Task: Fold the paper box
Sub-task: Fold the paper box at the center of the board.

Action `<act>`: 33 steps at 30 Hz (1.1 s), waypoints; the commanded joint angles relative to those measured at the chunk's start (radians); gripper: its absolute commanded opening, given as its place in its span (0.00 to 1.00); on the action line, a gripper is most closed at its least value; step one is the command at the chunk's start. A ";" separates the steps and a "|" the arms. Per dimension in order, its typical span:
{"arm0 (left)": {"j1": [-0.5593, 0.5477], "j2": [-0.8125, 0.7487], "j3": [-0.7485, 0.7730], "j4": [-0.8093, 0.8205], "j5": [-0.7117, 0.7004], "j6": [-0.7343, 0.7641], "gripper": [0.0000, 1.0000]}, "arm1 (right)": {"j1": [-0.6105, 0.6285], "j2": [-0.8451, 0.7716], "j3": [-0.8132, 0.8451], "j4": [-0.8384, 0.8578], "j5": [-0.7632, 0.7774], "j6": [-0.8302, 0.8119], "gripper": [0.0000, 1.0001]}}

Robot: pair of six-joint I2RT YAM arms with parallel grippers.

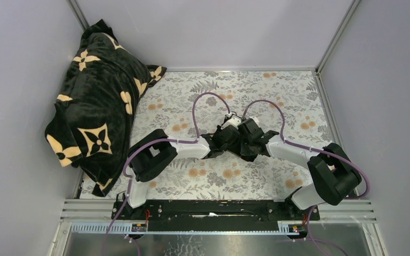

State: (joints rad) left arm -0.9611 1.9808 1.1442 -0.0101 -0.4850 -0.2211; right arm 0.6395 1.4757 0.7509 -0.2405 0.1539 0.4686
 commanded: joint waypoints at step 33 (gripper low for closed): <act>-0.013 0.065 -0.037 -0.092 0.066 -0.007 0.21 | -0.133 -0.251 0.008 -0.056 0.118 -0.082 0.31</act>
State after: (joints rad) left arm -0.9661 1.9888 1.1496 0.0013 -0.4866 -0.2287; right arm 0.5812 1.2358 0.7490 -0.2695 0.2314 0.3862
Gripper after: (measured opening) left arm 0.209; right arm 0.313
